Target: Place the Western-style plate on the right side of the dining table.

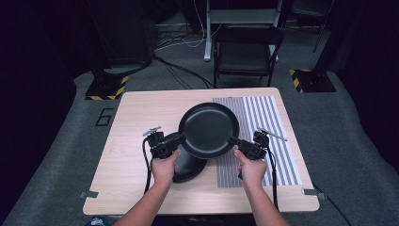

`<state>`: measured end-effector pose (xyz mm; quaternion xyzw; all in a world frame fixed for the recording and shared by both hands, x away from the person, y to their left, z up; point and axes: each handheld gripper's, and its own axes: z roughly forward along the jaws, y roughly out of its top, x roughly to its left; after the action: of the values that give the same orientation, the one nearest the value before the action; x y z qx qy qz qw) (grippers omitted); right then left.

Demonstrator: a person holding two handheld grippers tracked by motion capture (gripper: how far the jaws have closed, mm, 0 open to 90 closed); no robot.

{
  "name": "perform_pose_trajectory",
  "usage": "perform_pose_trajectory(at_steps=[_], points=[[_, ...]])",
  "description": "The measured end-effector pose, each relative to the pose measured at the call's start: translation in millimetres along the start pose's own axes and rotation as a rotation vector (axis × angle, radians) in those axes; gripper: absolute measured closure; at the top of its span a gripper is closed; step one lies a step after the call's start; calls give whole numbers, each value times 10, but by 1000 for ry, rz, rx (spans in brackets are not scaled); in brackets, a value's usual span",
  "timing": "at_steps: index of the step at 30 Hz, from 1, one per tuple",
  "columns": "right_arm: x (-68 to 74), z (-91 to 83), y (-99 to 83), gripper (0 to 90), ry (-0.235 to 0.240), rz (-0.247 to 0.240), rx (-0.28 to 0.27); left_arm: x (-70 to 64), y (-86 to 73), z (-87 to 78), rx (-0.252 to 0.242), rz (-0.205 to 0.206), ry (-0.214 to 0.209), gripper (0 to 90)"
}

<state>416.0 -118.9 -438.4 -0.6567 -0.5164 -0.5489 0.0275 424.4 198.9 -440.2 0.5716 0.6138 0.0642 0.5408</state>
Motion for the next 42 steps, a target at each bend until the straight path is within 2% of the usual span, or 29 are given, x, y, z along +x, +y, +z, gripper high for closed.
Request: perform_pose_trajectory(at_steps=[2,11,23,28,36,42], points=[[-17,-25,17,778,-4,3,-2,-35,-3,30,-2,-7,-6,753],[-105,-189,88,778,-15,22,-32,-184,0,170,8,16,-35,754],[-241,-432,167,778,-42,34,-72,-382,-35,387,48,26,-81,756],[-304,-496,195,777,-51,49,-80,-451,-43,460,62,37,-90,756],[-403,-593,222,777,-65,41,-100,-548,-91,564,78,43,-99,756],[-493,-674,217,775,-74,55,-109,-617,-130,649,97,52,-108,757]])
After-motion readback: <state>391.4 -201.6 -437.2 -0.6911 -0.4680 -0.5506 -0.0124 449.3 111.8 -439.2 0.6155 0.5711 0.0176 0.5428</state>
